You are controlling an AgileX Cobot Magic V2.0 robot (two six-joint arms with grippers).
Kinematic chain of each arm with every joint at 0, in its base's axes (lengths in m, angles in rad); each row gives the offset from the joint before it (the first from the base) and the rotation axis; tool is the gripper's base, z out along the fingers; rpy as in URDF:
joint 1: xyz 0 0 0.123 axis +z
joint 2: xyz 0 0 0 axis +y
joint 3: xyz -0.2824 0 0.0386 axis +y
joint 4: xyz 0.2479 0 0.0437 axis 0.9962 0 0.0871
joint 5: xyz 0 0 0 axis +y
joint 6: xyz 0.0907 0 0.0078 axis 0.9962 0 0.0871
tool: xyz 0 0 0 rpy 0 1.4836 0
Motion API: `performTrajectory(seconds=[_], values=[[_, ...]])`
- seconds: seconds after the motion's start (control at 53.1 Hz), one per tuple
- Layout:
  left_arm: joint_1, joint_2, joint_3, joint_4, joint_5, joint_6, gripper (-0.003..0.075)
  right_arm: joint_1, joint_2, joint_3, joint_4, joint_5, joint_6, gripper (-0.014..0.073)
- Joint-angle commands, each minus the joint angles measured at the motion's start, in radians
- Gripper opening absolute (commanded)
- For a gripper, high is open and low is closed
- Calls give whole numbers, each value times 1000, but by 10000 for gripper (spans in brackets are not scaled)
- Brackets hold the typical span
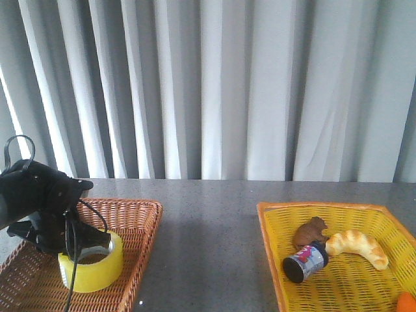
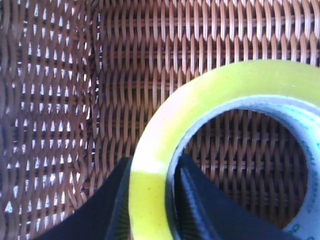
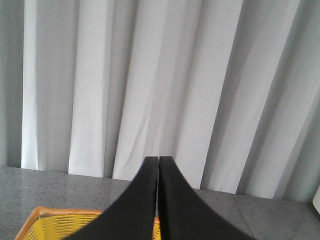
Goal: Transfer tape with both arms
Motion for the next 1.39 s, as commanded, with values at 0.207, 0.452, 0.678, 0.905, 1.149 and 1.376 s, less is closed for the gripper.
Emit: performTrajectory(seconds=[0.207, 0.452, 0.678, 0.905, 1.149, 1.376], values=[[-1, -46, -26, 5, -28, -3, 82, 0, -7, -22, -50, -33, 1, -5], [-1, -46, -27, 6, -21, -2, 323, 0, -7, -22, -50, -33, 1, -5], [-1, -50, -27, 6, -11, 0, 534, 0, -7, -22, -50, -33, 1, -5], [-1, -116, -35, -7, -72, 31, 554, 0, -7, -22, -50, -33, 1, -5], [-1, -276, -74, -11, -115, 58, 506, 0, -7, -22, -50, -33, 1, -5], [-1, -486, -72, -11, -119, 115, 425, 0, -7, -22, -50, -33, 1, -5]])
